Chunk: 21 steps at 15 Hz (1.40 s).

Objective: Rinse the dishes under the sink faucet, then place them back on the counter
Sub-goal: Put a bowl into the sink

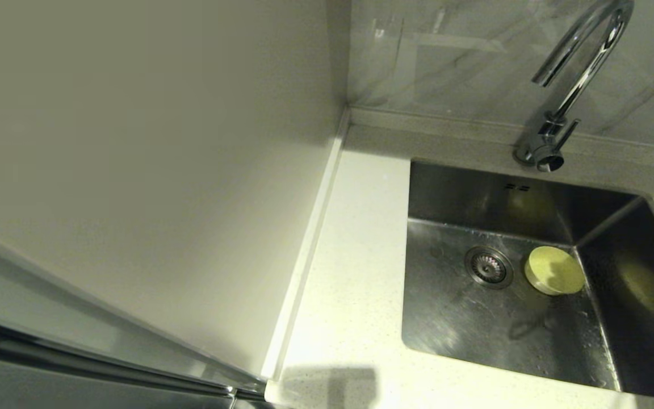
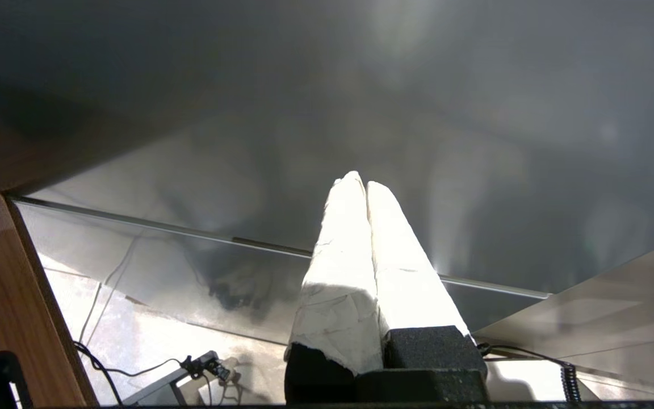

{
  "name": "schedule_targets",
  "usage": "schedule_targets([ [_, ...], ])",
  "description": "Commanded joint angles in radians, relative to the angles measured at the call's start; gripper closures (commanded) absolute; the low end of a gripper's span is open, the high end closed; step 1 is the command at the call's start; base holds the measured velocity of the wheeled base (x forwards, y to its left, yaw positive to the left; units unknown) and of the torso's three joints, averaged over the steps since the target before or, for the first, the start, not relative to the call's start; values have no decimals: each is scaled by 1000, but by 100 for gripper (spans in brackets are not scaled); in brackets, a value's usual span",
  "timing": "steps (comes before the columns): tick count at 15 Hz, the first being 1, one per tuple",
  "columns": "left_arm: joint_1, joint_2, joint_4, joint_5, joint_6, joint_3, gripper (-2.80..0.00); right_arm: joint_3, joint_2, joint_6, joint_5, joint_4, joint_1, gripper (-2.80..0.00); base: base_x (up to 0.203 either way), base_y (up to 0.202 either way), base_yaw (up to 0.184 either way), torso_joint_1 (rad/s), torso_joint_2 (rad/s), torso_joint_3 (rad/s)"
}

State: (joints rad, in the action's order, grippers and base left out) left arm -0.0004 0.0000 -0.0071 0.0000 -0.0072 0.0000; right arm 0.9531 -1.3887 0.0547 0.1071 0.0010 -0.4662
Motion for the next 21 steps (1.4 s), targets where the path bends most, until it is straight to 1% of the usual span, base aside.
schedule_targets([
  [1,0,0,-1,0,0,3,0,67,11,19,-112,86,-179,-280,0,0,0,0,0,0],
  [2,0,0,-1,0,0,3,0,97,-23,18,-161,134,-217,-280,0,0,0,0,0,0],
  [3,-1,0,-1,0,0,3,0,113,-55,7,-187,166,-235,-280,0,0,0,0,0,0],
  [4,0,-1,-1,0,0,3,0,120,-84,-3,-196,177,-242,-280,0,0,0,0,0,0],
  [6,0,0,-1,0,0,3,0,138,-132,-8,-199,192,-253,-280,0,0,0,0,0,0],
  [9,0,0,-1,0,0,3,0,213,-207,-9,-202,252,-274,-280,0,0,0,0,0,0],
  [11,0,0,-1,0,0,3,0,244,-261,-8,-196,263,-292,-280,0,0,0,0,0,0],
  [16,-1,0,-1,0,0,3,0,246,-363,-3,-191,263,-324,-280,0,0,0,0,0,0],
  [21,0,-1,-1,0,0,3,0,252,-400,-1,-191,261,-327,-280,0,0,0,0,0,0],
])
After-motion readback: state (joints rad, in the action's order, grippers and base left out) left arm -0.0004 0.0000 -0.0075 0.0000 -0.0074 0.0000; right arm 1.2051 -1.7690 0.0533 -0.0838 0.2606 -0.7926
